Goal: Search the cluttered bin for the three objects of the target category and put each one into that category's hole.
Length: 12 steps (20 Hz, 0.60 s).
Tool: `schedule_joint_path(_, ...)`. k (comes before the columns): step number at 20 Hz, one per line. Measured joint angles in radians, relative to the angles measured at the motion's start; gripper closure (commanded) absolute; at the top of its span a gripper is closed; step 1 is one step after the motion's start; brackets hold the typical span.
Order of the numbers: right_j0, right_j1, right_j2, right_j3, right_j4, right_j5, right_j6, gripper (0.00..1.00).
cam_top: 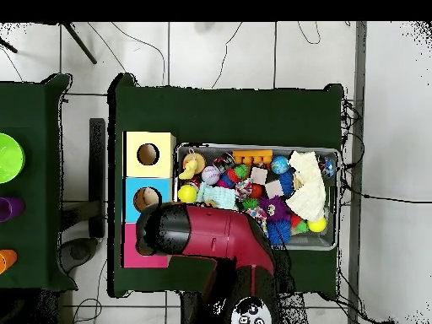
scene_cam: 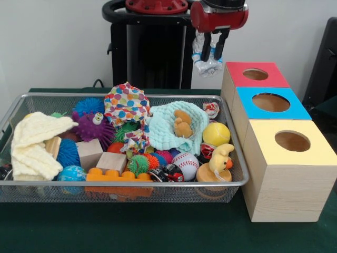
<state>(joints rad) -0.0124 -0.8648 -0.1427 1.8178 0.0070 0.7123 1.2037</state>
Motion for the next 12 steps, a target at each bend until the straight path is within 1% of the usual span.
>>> schedule_joint_path(12, 0.028, 0.001, -0.005, 0.000, 0.007, 0.000, 0.051, 1.00)
